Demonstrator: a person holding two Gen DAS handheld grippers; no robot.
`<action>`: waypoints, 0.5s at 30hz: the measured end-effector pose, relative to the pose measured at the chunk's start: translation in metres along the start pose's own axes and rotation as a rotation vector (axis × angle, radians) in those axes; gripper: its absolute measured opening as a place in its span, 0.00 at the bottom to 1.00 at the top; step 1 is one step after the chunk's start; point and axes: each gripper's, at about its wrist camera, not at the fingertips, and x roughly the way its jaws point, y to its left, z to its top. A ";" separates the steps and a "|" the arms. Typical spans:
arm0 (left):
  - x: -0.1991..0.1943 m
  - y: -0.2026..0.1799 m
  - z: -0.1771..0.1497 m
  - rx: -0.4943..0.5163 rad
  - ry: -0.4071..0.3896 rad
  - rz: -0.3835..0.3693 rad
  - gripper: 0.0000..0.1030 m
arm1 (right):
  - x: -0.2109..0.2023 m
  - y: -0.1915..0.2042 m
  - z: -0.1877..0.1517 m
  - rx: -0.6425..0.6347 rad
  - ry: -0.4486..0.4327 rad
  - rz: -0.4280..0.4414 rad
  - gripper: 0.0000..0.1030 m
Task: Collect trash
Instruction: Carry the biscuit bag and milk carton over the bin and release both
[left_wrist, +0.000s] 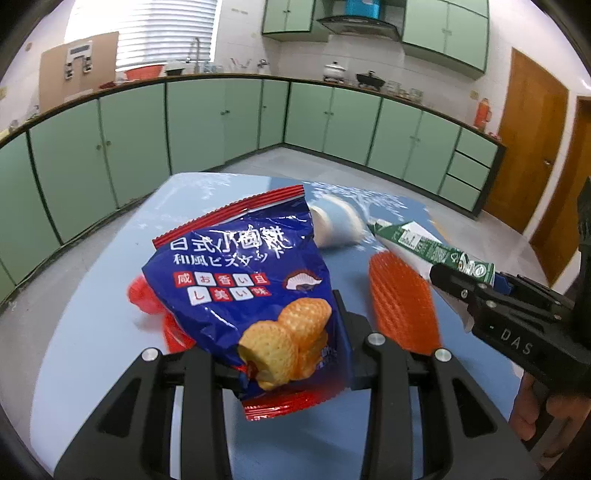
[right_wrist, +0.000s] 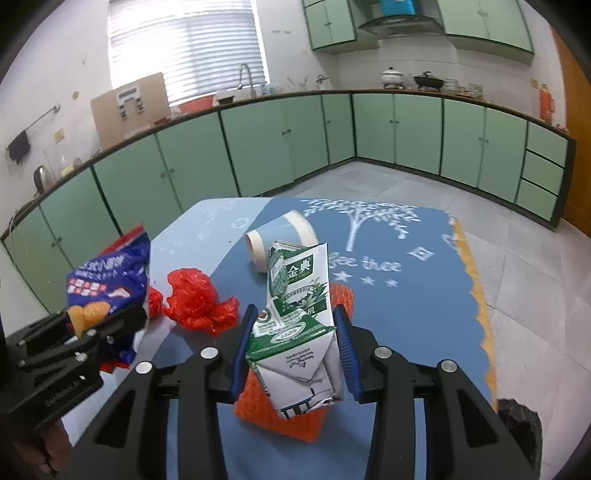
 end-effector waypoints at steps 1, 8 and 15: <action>-0.002 -0.007 -0.002 0.009 0.002 -0.013 0.33 | -0.009 -0.005 -0.003 0.014 -0.009 -0.007 0.40; -0.008 -0.051 -0.012 0.064 0.010 -0.110 0.33 | -0.051 -0.037 -0.014 0.097 -0.044 -0.012 0.40; -0.010 -0.073 -0.021 0.095 0.017 -0.141 0.33 | -0.070 -0.070 -0.021 0.228 -0.057 0.066 0.40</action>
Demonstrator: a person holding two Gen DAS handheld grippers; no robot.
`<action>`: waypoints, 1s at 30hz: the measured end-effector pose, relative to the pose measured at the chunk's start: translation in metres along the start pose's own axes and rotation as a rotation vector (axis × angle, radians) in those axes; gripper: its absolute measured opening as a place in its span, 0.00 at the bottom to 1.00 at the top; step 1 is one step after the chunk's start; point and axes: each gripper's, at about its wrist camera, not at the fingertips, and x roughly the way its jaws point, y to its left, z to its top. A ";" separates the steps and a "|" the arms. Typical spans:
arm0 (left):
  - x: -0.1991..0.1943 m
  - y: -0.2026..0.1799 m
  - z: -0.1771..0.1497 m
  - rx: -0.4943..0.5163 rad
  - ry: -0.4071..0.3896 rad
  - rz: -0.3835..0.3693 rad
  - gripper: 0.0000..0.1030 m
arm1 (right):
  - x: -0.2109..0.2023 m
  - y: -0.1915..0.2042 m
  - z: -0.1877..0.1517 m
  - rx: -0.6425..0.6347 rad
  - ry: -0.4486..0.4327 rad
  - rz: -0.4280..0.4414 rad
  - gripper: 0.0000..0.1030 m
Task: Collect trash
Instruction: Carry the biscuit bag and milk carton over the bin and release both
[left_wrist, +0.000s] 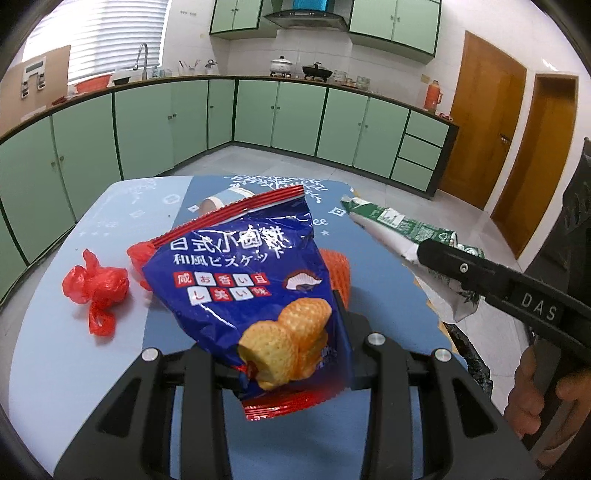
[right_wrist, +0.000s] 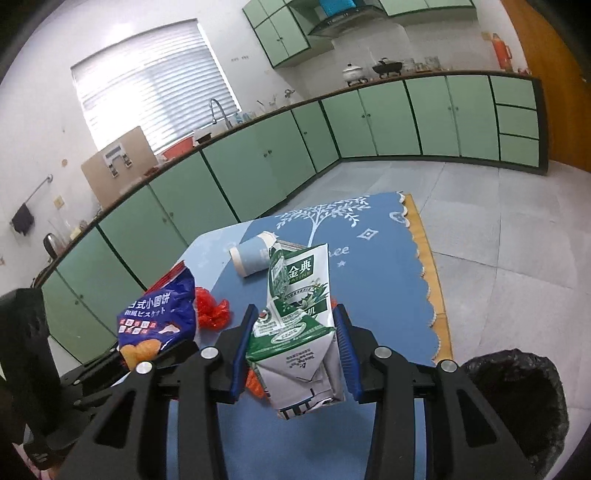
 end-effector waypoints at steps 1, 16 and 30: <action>0.000 -0.001 -0.001 0.002 0.000 0.005 0.33 | -0.002 0.000 -0.001 -0.002 -0.006 -0.006 0.40; 0.016 -0.066 0.000 0.106 0.025 -0.149 0.33 | -0.066 -0.053 -0.020 0.040 -0.091 -0.230 0.40; 0.057 -0.196 -0.024 0.257 0.100 -0.387 0.34 | -0.139 -0.161 -0.073 0.160 -0.061 -0.567 0.40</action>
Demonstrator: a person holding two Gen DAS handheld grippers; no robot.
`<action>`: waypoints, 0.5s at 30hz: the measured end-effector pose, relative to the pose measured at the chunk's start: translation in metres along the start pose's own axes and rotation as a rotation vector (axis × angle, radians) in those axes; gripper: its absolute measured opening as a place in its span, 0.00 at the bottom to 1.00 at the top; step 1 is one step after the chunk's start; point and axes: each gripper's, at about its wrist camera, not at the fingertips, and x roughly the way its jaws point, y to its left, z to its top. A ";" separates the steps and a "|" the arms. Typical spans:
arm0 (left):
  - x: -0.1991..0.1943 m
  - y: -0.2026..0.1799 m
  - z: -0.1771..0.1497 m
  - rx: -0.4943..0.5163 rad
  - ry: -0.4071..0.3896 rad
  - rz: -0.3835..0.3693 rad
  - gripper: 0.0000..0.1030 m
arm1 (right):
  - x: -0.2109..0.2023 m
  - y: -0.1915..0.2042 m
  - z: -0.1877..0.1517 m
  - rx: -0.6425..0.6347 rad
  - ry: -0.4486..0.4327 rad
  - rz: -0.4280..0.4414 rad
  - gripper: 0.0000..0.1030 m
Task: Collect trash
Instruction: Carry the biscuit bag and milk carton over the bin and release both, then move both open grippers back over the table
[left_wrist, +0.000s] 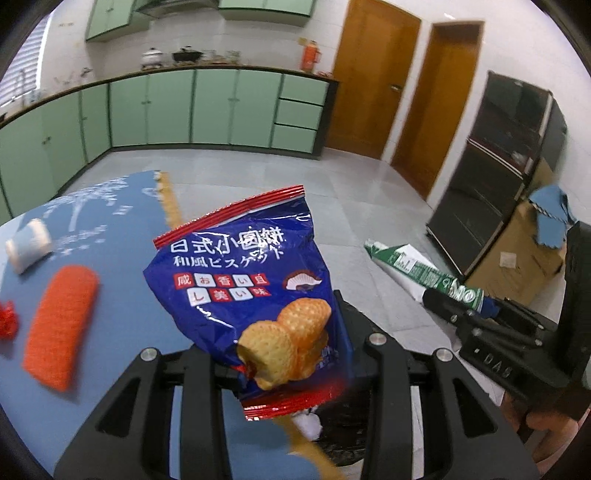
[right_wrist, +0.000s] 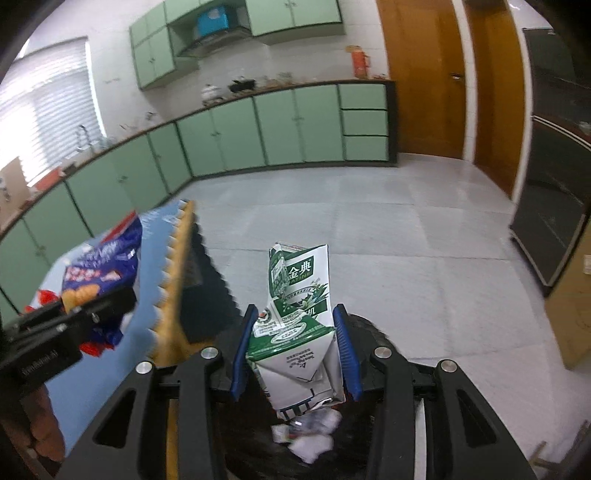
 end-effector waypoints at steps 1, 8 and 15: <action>0.007 -0.006 -0.001 0.009 0.012 -0.009 0.34 | 0.000 -0.002 -0.003 0.000 0.006 -0.010 0.40; 0.039 -0.027 -0.011 0.063 0.084 -0.039 0.39 | 0.020 -0.028 -0.023 0.034 0.079 -0.065 0.40; 0.061 -0.034 -0.019 0.080 0.152 -0.050 0.52 | 0.035 -0.041 -0.037 0.052 0.134 -0.086 0.40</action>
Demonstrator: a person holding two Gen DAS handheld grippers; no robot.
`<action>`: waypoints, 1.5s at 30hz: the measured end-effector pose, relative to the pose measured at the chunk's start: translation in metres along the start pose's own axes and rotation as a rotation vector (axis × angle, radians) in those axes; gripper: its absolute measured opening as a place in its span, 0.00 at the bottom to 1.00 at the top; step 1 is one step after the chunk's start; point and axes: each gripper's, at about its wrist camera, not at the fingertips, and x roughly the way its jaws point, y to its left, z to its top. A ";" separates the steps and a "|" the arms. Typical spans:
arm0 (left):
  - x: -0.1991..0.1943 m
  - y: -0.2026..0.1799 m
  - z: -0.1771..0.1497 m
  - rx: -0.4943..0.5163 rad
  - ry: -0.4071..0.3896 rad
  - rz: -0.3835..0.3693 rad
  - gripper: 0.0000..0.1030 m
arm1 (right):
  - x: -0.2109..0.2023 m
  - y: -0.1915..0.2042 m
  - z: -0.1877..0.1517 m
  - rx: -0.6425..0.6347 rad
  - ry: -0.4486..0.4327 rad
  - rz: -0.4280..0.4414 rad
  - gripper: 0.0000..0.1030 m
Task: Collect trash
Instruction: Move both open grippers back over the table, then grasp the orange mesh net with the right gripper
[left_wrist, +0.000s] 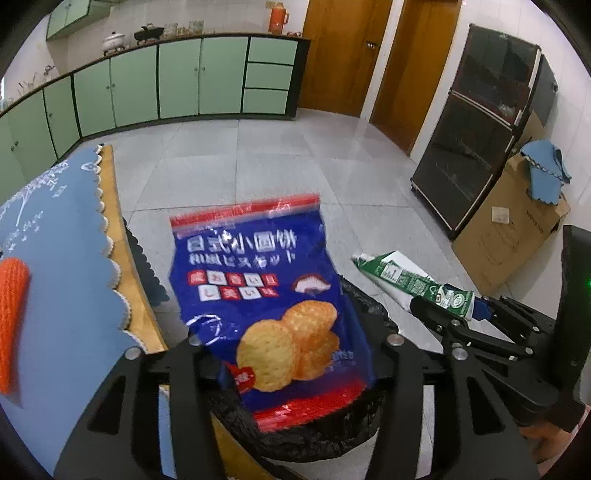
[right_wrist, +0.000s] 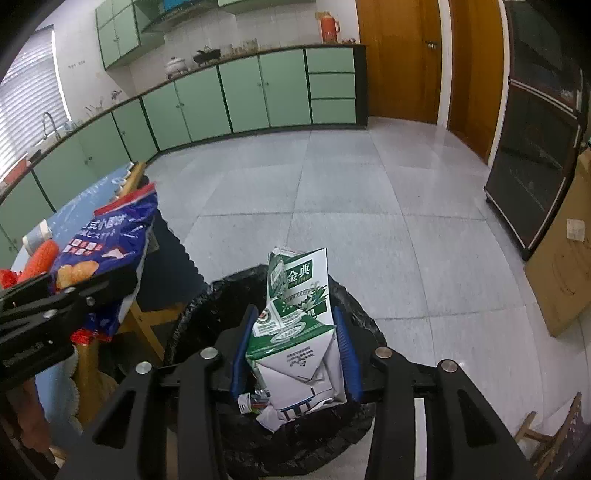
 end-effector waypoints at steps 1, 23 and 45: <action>0.001 0.000 0.000 0.000 0.004 -0.001 0.56 | 0.002 0.001 0.000 0.002 0.006 -0.005 0.41; -0.113 0.094 -0.009 -0.153 -0.205 0.265 0.81 | -0.026 0.055 0.027 -0.046 -0.106 0.056 0.94; -0.235 0.246 -0.118 -0.450 -0.227 0.703 0.81 | -0.026 0.295 0.015 -0.319 -0.099 0.381 0.94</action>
